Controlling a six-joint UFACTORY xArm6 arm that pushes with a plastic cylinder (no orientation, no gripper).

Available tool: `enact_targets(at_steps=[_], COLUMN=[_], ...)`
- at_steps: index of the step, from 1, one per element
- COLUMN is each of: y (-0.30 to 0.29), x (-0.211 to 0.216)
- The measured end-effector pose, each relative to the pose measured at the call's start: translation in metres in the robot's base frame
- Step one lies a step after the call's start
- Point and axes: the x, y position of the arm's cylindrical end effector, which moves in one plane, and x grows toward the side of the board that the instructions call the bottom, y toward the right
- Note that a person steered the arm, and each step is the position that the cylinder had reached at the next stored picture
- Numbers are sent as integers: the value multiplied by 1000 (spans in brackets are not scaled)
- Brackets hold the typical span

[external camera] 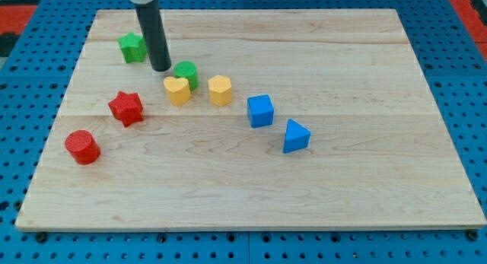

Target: Slide the green circle towards the bottom center

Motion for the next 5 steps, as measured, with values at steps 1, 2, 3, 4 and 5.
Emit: enact_targets(at_steps=[1,2,3,4,5], y=[-2,60,119,163,205], x=[20,19,12,1,-1])
